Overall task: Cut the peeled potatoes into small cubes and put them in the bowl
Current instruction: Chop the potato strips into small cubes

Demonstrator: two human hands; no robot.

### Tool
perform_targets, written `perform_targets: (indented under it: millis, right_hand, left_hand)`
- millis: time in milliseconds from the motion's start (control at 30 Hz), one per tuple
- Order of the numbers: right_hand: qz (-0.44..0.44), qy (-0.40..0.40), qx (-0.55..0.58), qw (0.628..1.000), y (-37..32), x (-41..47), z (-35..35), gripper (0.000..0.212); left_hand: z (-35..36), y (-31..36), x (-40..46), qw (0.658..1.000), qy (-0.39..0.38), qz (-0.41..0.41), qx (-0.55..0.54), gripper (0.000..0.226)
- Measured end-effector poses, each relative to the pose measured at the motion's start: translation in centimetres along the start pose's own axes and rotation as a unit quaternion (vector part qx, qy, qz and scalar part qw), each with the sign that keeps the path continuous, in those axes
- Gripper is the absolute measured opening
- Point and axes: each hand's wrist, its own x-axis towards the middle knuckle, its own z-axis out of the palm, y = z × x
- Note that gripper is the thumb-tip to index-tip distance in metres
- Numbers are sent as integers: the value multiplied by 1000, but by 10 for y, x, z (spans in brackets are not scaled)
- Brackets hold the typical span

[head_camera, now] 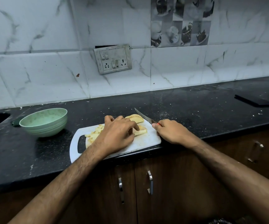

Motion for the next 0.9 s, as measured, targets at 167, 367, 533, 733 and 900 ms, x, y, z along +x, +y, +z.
perform_targets:
  millis: [167, 367, 533, 733, 900]
  right_hand:
    - [-31, -54, -4, 998, 5, -27, -21, 43]
    - [-24, -34, -115, 992, -3, -65, -36, 46]
    - [-26, -39, -171, 984, -14, -79, -37, 39]
    - [-29, -57, -209, 976, -22, -83, -25, 29]
    - [-101, 8, -328, 939, -28, -95, -14, 28]
  left_hand:
    - [-2, -9, -16, 1000, -12, 2, -28, 23]
    - [1, -13, -23, 998, -2, 22, -57, 26]
    - [3, -15, -24, 997, 9, 34, -66, 25]
    - [5, -18, -24, 995, 2, 41, -88, 26]
    - [4, -17, -24, 997, 1, 46, -68, 25]
